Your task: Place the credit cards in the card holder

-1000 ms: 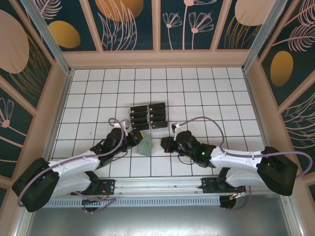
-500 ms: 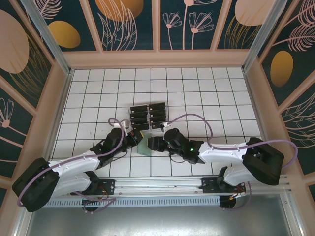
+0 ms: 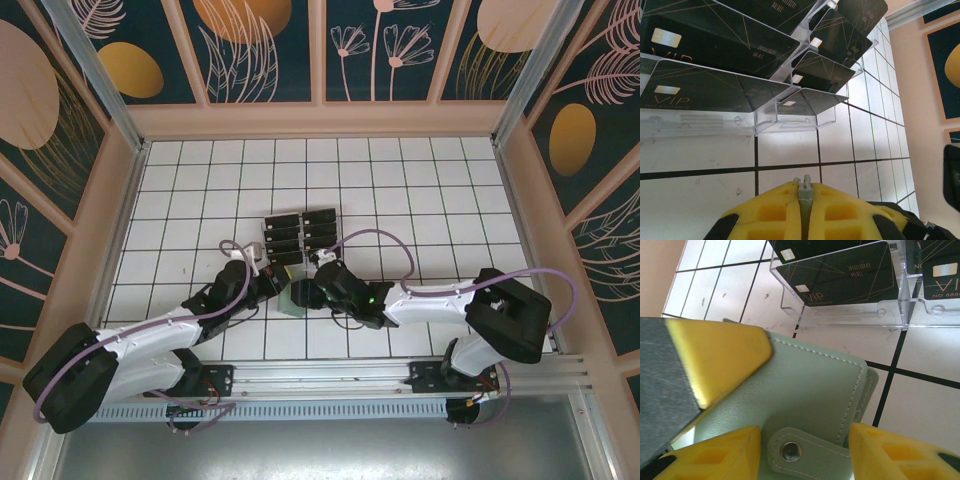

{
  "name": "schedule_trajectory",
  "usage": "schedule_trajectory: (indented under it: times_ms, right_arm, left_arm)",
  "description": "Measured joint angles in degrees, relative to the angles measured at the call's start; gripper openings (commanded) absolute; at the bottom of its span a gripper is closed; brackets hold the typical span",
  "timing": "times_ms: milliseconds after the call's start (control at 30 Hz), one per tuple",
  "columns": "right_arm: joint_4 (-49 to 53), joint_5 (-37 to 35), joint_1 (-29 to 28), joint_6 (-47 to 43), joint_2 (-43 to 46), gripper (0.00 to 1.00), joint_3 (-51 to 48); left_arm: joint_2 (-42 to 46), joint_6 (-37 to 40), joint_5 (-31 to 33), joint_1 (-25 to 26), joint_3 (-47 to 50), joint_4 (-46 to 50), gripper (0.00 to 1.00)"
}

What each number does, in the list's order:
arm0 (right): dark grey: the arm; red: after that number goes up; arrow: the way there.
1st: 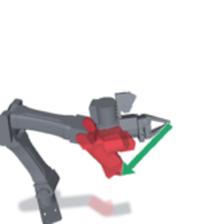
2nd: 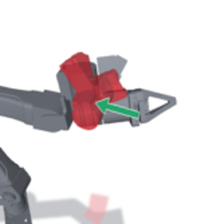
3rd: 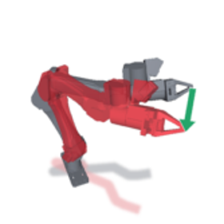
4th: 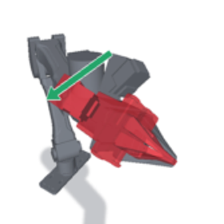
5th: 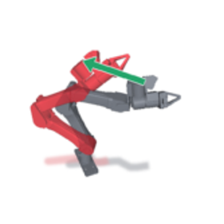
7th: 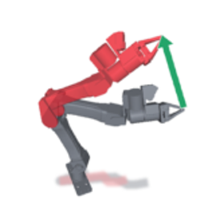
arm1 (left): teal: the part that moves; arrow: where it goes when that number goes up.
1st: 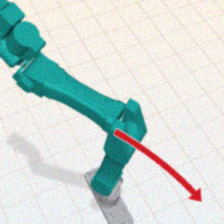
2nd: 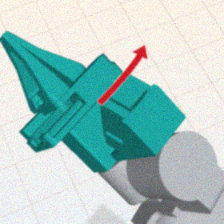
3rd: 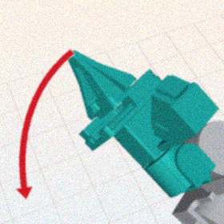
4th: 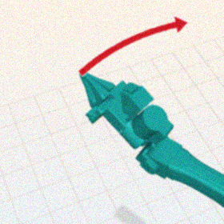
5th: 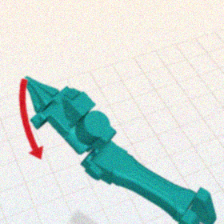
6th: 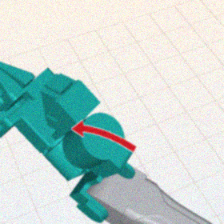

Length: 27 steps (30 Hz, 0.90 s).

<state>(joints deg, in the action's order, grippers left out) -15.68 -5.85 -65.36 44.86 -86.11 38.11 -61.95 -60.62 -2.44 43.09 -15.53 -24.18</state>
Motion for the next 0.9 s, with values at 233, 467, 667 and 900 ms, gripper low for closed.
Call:
schedule_trajectory:
  times_ms: [233,467,667,900]
  right_arm:
    - [0.02,-0.28,-0.33,0.31,-0.31,0.17,0.09]
    - [-1.49,-0.04,-0.70,0.44,-0.20,0.00,-0.37]
    - [-2.21,-0.20,-0.59,0.68,3.21,0.00,-3.65]
    - [0.96,-0.74,0.85,1.16,6.40,0.00,-8.76]
  left_arm:
    - [0.20,0.17,0.00,0.00,0.00,0.46,0.00]
    - [0.20,0.20,0.00,0.00,0.00,0.61,0.00]
    - [0.28,0.17,-0.04,0.11,0.00,0.85,0.00]
    - [0.68,0.17,0.17,0.07,0.02,0.81,0.00]
